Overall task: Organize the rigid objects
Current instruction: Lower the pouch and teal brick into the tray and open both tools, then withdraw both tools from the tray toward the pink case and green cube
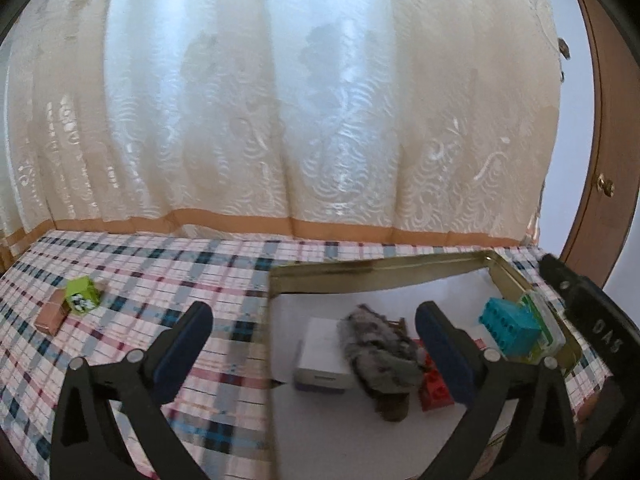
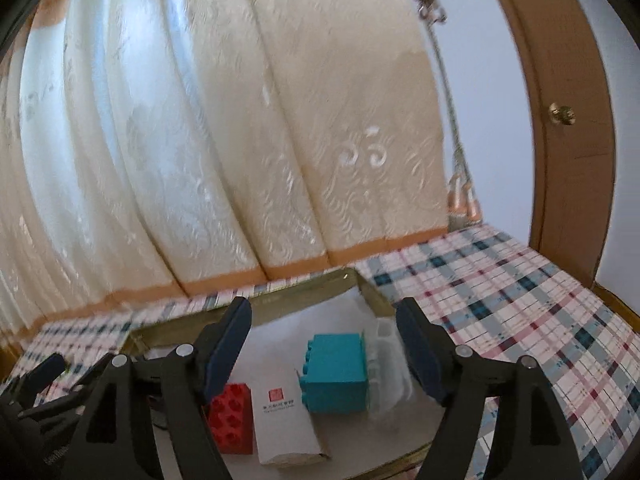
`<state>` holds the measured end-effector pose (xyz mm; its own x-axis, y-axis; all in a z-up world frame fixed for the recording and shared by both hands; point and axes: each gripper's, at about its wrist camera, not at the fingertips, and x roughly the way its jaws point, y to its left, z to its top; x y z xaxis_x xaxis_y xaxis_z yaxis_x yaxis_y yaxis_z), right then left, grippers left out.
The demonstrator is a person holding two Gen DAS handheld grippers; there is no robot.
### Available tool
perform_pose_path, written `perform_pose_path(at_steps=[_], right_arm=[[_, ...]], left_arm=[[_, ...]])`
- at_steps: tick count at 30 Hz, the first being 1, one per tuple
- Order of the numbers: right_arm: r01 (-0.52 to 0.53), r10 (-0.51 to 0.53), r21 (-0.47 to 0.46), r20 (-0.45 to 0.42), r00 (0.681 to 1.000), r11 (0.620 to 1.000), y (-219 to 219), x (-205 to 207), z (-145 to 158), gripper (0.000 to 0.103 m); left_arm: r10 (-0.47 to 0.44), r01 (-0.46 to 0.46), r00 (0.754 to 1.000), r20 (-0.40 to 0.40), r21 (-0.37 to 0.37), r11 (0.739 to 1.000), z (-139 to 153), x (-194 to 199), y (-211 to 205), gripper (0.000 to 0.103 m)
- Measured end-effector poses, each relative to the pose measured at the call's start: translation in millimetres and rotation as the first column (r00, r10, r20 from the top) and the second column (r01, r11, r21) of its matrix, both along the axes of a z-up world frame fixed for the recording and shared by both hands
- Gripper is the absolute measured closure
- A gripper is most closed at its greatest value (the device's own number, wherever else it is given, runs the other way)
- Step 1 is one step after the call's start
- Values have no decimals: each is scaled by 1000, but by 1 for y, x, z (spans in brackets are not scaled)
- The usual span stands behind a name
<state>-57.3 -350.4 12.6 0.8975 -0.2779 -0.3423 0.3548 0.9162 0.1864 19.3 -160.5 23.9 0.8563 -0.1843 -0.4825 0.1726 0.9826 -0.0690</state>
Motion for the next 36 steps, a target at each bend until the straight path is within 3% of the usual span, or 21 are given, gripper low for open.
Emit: perform_pose_path(at_steps=[5,10,17,25,36], right_arm=[[6,-6,-5,41,999,1000,5,-5,-1,26],[0,5,-53,99,995,999,15,-15,0,26],[75,-65,-77,129,990,994,20,-23,-1,26],[104,-88,-145,113,990,984,40,-22,-4,26],[95,-78,-136,121,990,986,89,-12,-4,26]], left_arm=[[40,-41,999,20,59,997,-1,-1,25,0],[79,-92,993,86,164,982,-4,-4,54,0],[135,-161,981,138,201,966,-6,0,110,0],[196,-216,971,138,155,964,-13,4,161,0],[204,-218,972,118,122,968,-18,7,188,1]])
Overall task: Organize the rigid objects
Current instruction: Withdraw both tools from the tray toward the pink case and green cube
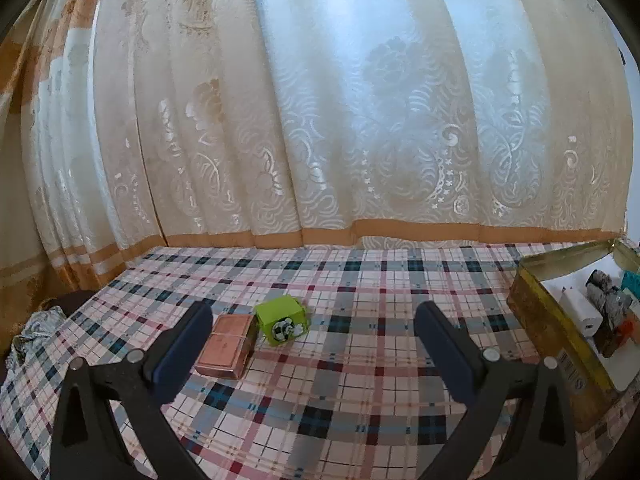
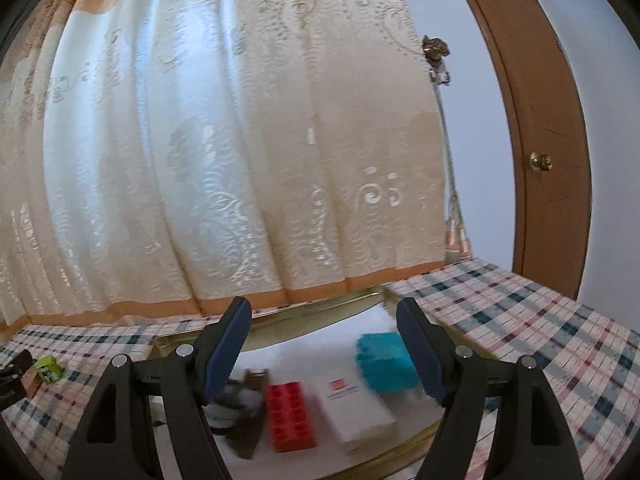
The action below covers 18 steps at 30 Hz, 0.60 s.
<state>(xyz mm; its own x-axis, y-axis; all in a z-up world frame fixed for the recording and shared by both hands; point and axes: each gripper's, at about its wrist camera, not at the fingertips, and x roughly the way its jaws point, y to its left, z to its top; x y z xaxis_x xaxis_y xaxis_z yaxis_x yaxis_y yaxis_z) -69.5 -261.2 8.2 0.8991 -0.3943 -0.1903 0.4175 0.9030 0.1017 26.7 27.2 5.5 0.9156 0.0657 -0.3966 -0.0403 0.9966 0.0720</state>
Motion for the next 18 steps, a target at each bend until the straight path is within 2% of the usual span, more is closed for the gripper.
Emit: perform_pose_path(at_steps=[18], right_arm=[[-197,196,-12,-8,980,980,126,45,-2,26]], left_arm=[[45,-49,998,-48,-74,996,-5,7,58,1]])
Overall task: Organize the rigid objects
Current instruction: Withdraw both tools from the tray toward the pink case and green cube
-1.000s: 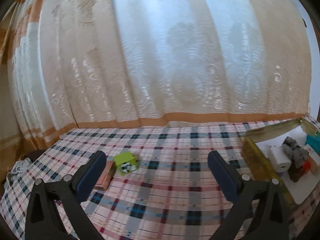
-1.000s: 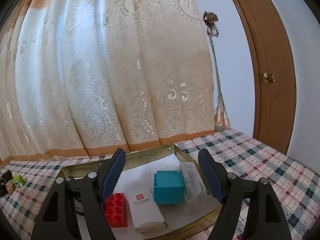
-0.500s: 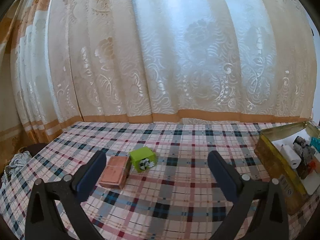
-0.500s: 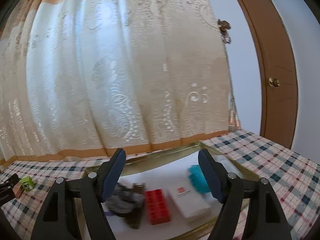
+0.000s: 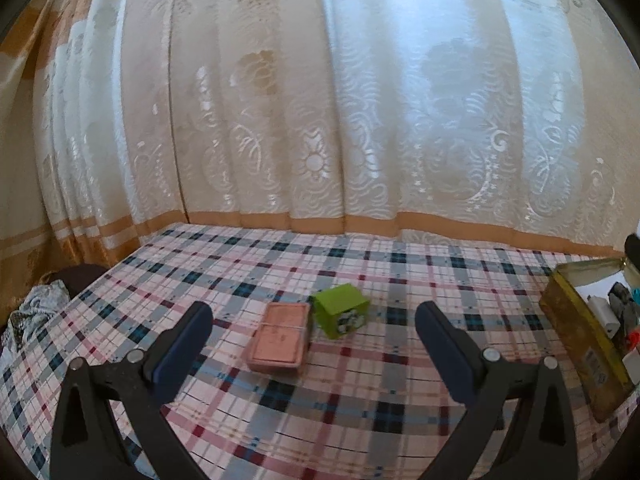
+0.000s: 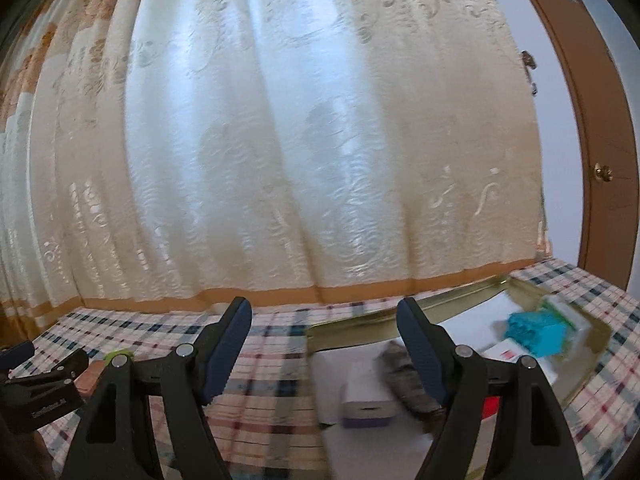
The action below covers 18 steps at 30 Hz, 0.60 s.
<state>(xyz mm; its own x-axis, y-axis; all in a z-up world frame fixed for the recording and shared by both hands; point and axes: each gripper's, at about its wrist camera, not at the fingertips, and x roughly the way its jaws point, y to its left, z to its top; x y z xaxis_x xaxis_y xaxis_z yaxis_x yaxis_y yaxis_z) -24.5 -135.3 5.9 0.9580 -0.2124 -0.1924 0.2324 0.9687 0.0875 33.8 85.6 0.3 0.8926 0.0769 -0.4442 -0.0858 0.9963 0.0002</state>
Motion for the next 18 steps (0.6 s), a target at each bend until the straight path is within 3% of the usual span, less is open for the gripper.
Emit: perform_pose_path(at_steps=[5,18], right_arm=[[-27,27,24,-15,1000,999,20,11,-2,26],[-126,131,60,-81,988,990,77,46,-10,26]], left_arm=[[19,-19,1000,-18,10,1000,-2,4,16,1],[77,-88,989,-123,-82,993,-12,12,60,1]])
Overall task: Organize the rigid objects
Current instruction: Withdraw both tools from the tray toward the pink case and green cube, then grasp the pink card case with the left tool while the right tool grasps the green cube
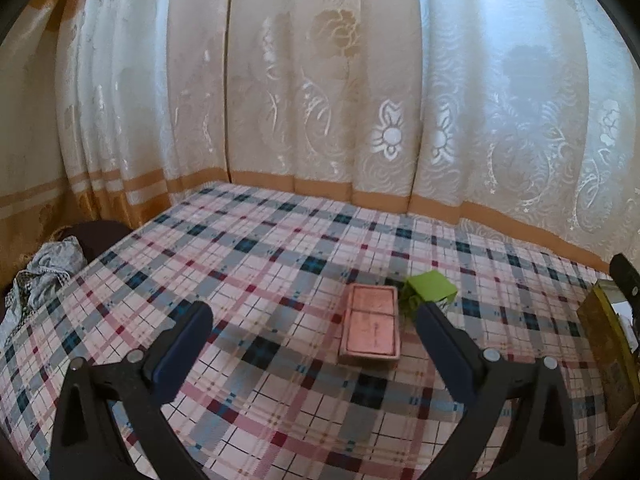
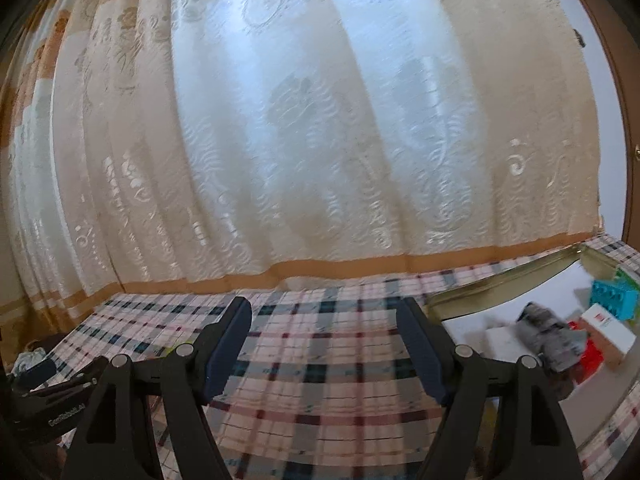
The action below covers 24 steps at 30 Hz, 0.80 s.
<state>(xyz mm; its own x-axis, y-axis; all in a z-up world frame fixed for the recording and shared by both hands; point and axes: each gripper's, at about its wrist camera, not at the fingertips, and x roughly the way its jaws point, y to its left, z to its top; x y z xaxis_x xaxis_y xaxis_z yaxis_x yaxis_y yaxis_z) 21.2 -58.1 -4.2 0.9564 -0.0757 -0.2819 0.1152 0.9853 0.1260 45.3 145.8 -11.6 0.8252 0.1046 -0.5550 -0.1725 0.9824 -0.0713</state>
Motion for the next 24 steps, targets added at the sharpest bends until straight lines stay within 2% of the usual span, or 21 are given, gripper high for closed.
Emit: perform_pose_path(at_steps=[5,8,12,14,20,21,24], right_arm=[[-56,56,5,-31,998,998,4,1,-2,26],[-77,79,29,-65,995,997,2,5,-6,26],[-102,104,34,-63,993,994,3,4,-6,26],[-111,112,14,-56,992,994,7,2,-6,26],[-140,138,-39,-51,989,989,18,0,-4,26],[-145,143,-45,-52,988,988,19,0,-4,26],[-156,152,-55,-59,987,986,21,0,-4,26]], left_arm=[[-71,72,994,-81,6,997,-8,12,-6,1],[-74,78,989,-129,22,997,-13,23,-13,1],[-71,87,981,-182,85,993,-18,43,-32,9],[-71,93,973,-219,93,991,-22,53,-39,11],[-104,126,953,-285,60,990,-32,71,-48,19],[-113,131,946,-303,37,991,-35,74,-47,21],[-138,128,940,-311,-52,990,-39,75,-37,35]])
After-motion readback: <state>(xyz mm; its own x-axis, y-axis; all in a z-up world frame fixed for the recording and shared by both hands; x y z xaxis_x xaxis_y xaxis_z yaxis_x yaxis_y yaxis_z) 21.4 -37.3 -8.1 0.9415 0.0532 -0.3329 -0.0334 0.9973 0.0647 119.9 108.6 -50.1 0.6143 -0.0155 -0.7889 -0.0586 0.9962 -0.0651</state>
